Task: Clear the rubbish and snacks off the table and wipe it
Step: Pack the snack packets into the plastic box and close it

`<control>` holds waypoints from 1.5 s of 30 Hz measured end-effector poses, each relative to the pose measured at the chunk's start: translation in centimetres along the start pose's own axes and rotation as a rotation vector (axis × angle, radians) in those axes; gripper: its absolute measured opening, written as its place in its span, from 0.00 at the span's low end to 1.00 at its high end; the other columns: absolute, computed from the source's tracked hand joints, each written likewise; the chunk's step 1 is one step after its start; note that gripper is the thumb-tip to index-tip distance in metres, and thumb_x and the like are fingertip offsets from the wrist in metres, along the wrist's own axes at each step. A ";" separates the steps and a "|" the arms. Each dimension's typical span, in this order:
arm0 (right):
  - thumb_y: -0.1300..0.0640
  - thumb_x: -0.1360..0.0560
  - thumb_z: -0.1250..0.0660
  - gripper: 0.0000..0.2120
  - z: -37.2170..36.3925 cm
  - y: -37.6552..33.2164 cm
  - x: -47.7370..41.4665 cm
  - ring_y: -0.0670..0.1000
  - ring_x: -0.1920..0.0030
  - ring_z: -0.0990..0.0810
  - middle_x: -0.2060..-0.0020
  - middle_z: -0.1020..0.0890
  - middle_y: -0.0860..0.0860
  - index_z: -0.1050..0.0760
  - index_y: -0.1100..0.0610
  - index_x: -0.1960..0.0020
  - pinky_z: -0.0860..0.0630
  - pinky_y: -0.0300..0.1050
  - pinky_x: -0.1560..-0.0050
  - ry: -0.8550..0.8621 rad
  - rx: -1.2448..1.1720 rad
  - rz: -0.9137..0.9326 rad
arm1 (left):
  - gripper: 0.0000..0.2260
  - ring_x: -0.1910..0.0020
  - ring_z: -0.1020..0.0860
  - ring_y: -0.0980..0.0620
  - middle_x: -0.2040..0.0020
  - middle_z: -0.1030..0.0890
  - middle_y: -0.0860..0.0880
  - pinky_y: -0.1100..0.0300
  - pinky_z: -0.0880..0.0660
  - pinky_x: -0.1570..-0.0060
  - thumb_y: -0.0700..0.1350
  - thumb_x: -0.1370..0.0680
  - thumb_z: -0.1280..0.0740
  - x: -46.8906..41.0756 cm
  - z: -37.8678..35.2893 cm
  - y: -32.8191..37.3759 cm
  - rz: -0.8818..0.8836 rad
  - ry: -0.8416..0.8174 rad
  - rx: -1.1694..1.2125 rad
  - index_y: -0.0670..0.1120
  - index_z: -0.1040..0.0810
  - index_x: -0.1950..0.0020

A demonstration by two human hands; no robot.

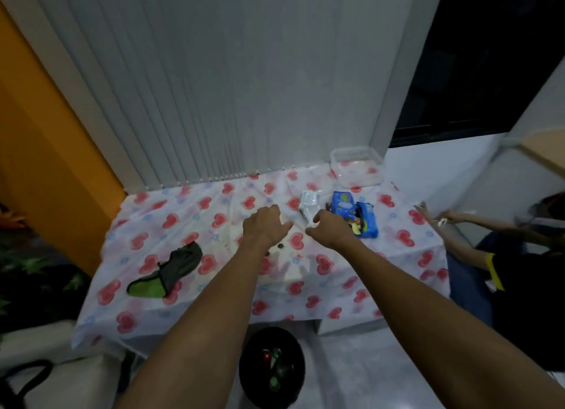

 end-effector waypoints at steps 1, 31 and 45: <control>0.47 0.25 0.32 0.21 0.6 0.8 -0.3 0.59 0.42 0.20 0.44 0.19 0.56 0.25 0.58 0.38 0.23 0.51 0.46 0.003 -0.001 -0.021 | 0.26 0.46 0.17 0.44 0.39 0.18 0.47 0.51 0.21 0.46 0.66 0.21 0.39 -0.7 -0.1 0.8 -0.021 -0.005 -0.006 0.49 0.26 0.32; 0.37 0.28 0.30 0.39 -0.8 27.5 -26.9 0.61 0.44 0.20 0.41 0.23 0.59 0.41 0.57 0.29 0.20 0.56 0.48 -0.130 -0.098 -0.356 | 0.47 0.29 0.34 0.33 0.27 0.36 0.35 0.40 0.32 0.33 0.66 0.26 0.31 -27.9 -23.4 21.5 0.120 -0.312 -0.014 0.43 0.48 0.19; 0.48 0.31 0.24 0.34 3.8 27.7 -31.8 0.56 0.47 0.20 0.44 0.21 0.56 0.37 0.59 0.33 0.21 0.49 0.53 -0.266 0.010 -0.262 | 0.38 0.36 0.28 0.39 0.34 0.29 0.42 0.40 0.23 0.41 0.56 0.30 0.23 -32.6 -18.7 20.2 0.092 -0.282 0.057 0.45 0.37 0.27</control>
Point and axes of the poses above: each hand's wrist, its own x-axis away from the middle knuckle, its own z-axis out of the back of the hand, y = z × x, the point moved 2 cm from there along -x, towards the middle knuckle
